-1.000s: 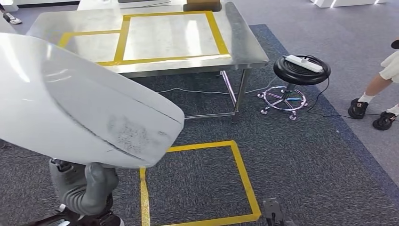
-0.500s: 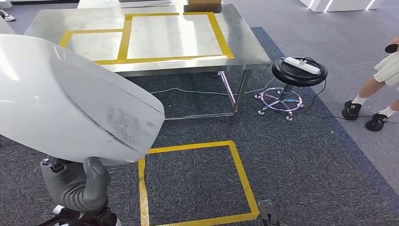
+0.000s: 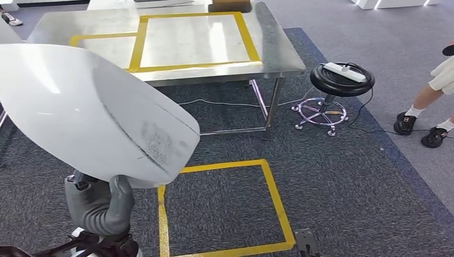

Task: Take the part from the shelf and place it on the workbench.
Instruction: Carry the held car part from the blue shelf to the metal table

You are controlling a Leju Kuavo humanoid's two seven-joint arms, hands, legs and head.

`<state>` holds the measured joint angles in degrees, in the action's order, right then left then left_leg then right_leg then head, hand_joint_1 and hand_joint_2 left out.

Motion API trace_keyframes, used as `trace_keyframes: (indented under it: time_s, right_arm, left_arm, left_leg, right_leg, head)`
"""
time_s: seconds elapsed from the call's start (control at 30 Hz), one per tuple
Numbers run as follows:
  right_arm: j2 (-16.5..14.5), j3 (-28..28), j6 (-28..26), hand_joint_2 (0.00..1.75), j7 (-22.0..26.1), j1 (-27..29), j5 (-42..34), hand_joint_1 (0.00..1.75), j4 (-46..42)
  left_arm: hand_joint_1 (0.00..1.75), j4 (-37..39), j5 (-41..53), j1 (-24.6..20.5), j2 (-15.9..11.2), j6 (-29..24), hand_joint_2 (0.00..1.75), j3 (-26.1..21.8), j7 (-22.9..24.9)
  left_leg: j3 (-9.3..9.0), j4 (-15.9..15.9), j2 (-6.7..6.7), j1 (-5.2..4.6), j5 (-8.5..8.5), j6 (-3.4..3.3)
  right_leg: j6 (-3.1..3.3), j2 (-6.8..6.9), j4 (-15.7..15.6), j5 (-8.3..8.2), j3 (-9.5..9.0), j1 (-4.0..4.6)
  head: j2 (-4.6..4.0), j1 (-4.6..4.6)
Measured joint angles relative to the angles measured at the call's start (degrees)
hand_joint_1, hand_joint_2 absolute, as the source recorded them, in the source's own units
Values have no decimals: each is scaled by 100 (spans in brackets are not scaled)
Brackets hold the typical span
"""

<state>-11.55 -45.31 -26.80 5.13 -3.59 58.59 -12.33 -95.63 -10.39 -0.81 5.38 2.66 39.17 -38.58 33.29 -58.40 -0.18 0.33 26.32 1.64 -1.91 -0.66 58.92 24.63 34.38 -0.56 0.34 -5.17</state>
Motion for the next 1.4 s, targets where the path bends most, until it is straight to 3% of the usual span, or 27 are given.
trace_keyframes:
  time_s: [0.07, 0.13, 0.17, 0.2, 0.23, 0.3, 0.33, 0.4, 0.5, 0.57, 0.63, 0.67, 0.7, 0.73, 0.8, 0.83, 0.9, 1.03, 1.17, 1.2, 1.23, 1.3, 1.33, 1.4]
  right_arm:
    - [1, 9, 8, 0, 8, -13, 66, 0, 0]
    - [4, 22, 20, 0, 10, -19, 102, 0, 0]
    - [6, 27, 25, 0, 10, -19, 111, 0, 0]
    - [9, 30, 31, 0, 10, -18, 116, 0, 0]
    - [10, 31, 36, 0, 10, -18, 122, 0, 0]
    - [11, 33, 43, 0, 10, -21, 132, 0, 0]
    - [11, 33, 44, 0, 10, -24, 135, 0, 0]
    - [13, 33, 46, 0, 12, -25, 140, 0, 0]
    - [15, 36, 48, 0, 22, -31, 148, 0, 0]
    - [17, 38, 48, 0, 28, -42, 158, 0, 0]
    - [18, 38, 48, 0, 26, -31, 164, 0, 0]
    - [19, 38, 48, 0, 25, -21, 165, 0, 0]
    - [19, 38, 48, 0, 23, -13, 167, 0, 0]
    - [21, 38, 47, 0, 22, -9, 169, 0, 0]
    - [28, 38, 46, 0, 24, -11, 178, 0, 1]
    - [32, 38, 46, 0, 26, -16, 182, 0, 1]
    - [35, 37, 46, 0, 27, -21, 186, 0, 1]
    - [42, 36, 46, 0, 27, -17, 190, 0, 1]
    - [47, 37, 46, 0, 29, -31, 194, 0, 2]
    - [49, 36, 47, 0, 29, -30, 196, 0, 2]
    - [51, 36, 48, 0, 29, -30, 199, 0, 2]
    - [52, 36, 54, 0, 29, -33, 209, 0, 1]
    - [53, 36, 58, 0, 28, -36, 215, 0, 1]
    - [56, 36, 63, 0, 24, -39, 226, 0, 0]
  left_arm:
    - [175, -9, -35, -36, -8, 255, 175, 3, -103]
    - [175, -16, -34, -53, -23, 415, 175, 5, -146]
    - [175, -17, -30, -51, -32, 452, 175, 6, -151]
    - [175, -19, -22, -52, -39, 478, 175, 6, -153]
    - [175, -24, -10, -53, -44, 498, 175, 7, -153]
    - [175, -44, 11, -63, -46, 524, 175, 9, -154]
    - [175, -56, 18, -71, -45, 533, 175, 11, -155]
    - [175, -73, 25, -83, -42, 545, 175, 15, -158]
    - [175, -82, 35, -83, -34, 553, 175, 16, -160]
    - [175, -82, 45, -83, -24, 542, 175, 16, -160]
    - [175, -82, 56, -76, -16, 511, 175, 14, -160]
    - [175, -82, 59, -69, -15, 497, 175, 11, -160]
    - [175, -82, 56, -62, -15, 491, 175, 8, -160]
    - [175, -82, 48, -57, -14, 492, 175, 6, -160]
    - [175, -82, 31, -55, -7, 500, 175, 1, -160]
    - [175, -82, 26, -55, -3, 504, 175, -1, -160]
    - [175, -82, 22, -55, 1, 506, 175, -3, -160]
    - [175, -83, 19, -63, 2, 506, 175, -3, -160]
    - [175, -82, 18, -58, -9, 506, 175, -3, -160]
    - [175, -82, 17, -54, -15, 507, 175, -3, -160]
    - [175, -82, 13, -54, -19, 518, 175, -3, -160]
    - [175, -84, 2, -55, -19, 584, 175, -3, -160]
    - [175, -87, -3, -59, -15, 624, 175, -2, -160]
    - [175, -97, -1, -59, -7, 673, 175, -3, -160]
  left_leg:
    - [247, -510, 1, 5, 293, 46]
    - [642, -1279, 1, 9, 598, 62]
    - [773, -1512, 1, 8, 633, 59]
    - [799, -1533, 1, 8, 552, 48]
    - [717, -1343, 1, 6, 382, 29]
    - [358, -609, 2, -5, 0, -30]
    - [195, -282, 2, -10, -86, -57]
    - [44, 52, -1, -24, -96, -109]
    - [-39, 112, -11, -3, -92, -192]
    - [-94, 121, -8, 10, -68, -240]
    - [-115, 120, -7, 6, -31, -272]
    - [-130, 119, -10, 3, -10, -276]
    - [-156, 119, -15, 2, 15, -275]
    - [-198, 119, -19, 2, 45, -268]
    - [-309, 120, -23, 0, 121, -236]
    - [-348, 117, -22, -5, 155, -213]
    - [-375, 110, -18, -19, 197, -153]
    - [-315, -79, -14, -27, 302, -39]
    - [412, -1269, -13, -14, 783, 40]
    - [528, -1376, -12, -13, 755, 46]
    - [550, -1299, -12, -13, 624, 45]
    - [363, -722, -11, -12, 160, 34]
    - [246, -370, -10, -13, 10, 19]
    - [120, 29, -11, -19, -122, -35]
  right_leg:
    - [69, 3, -17, 8, -2, -14]
    - [108, 5, -19, 37, -3, -9]
    - [112, 4, -19, 48, -10, -6]
    - [109, -1, -19, 56, -26, -3]
    - [99, -7, -19, 66, -48, -2]
    - [59, -21, -13, 97, -97, 10]
    - [28, -26, -9, 119, -110, 20]
    - [-49, -25, -11, 128, -127, 39]
    - [-146, -1, 56, 164, -152, 32]
    - [-187, 17, 488, 402, 67, 26]
    - [-214, 21, 1232, 690, 499, 23]
    - [-220, 21, 1483, 745, 677, 23]
    - [-217, 21, 1537, 687, 763, 23]
    - [-210, 21, 1350, 508, 728, 23]
    - [-184, 24, 589, 30, 438, 26]
    - [-161, 29, 258, -75, 308, 34]
    - [-94, 34, 9, -102, 193, 53]
    - [20, 23, -35, -131, 110, 19]
    - [79, 23, -48, -97, 74, 2]
    - [84, 21, -48, -89, 67, 2]
    - [84, 17, -48, -81, 55, 1]
    - [66, 5, -48, -61, 24, -1]
    - [47, -3, -33, -50, 19, 6]
    - [-10, -5, -18, -31, 37, 24]
  head:
    - [-1, 28]
    - [-2, 43]
    - [-2, 43]
    - [-2, 45]
    - [-2, 46]
    - [-2, 55]
    - [-1, 62]
    - [-1, 72]
    - [-1, 56]
    - [-1, 38]
    - [-1, 26]
    - [-1, 25]
    - [-2, 22]
    - [-2, 22]
    - [-2, 26]
    - [-2, 28]
    - [-2, 39]
    - [-1, 53]
    - [-2, 80]
    - [-2, 79]
    - [-2, 80]
    - [-2, 81]
    - [-2, 89]
    - [-1, 100]
